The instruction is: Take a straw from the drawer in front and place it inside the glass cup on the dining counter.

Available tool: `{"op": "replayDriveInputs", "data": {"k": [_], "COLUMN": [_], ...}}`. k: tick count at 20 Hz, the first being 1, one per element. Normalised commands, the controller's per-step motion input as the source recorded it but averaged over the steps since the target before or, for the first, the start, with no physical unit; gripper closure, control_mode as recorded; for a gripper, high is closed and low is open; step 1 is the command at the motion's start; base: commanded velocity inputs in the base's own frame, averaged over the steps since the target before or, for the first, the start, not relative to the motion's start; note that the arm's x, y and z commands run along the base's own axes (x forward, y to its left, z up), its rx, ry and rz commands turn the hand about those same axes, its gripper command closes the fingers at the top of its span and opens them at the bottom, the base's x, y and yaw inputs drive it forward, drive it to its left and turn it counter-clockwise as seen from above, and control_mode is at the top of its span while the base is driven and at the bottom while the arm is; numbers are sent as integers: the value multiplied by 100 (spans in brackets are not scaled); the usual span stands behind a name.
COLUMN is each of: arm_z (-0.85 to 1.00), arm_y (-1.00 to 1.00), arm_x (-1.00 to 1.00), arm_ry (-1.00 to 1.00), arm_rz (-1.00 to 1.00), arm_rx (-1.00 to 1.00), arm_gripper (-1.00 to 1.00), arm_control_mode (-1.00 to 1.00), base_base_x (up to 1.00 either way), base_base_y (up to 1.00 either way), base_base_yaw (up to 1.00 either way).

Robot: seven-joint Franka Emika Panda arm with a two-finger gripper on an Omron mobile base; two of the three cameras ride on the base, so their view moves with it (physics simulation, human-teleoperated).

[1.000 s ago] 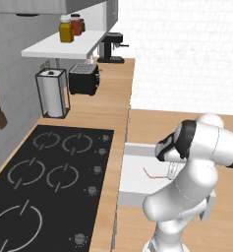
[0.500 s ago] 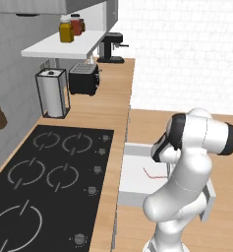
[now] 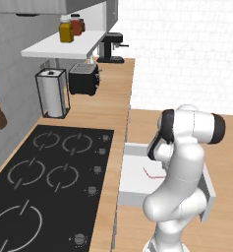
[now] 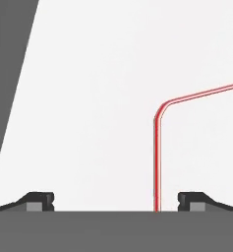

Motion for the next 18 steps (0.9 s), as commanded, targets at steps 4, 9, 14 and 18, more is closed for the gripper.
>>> {"op": "replayDriveInputs", "data": {"k": [4, 9, 14, 18], "arm_z": [-10, -13, -11, -15], "arm_y": [0, 0, 0, 0], "arm_x": [23, 7, 0, 1], "arm_ry": [0, 2, 2, 3], "arm_rz": [18, 10, 0, 0], "arm_rx": [4, 3, 2, 2], "arm_gripper": [-100, -100, -100, -100], "arm_control_mode": [-100, -100, -100, -100], "base_base_x": [0, 0, 0, 0], "base_base_y": [0, 0, 0, 0], "base_base_yaw": [0, 0, 0, 0]}}
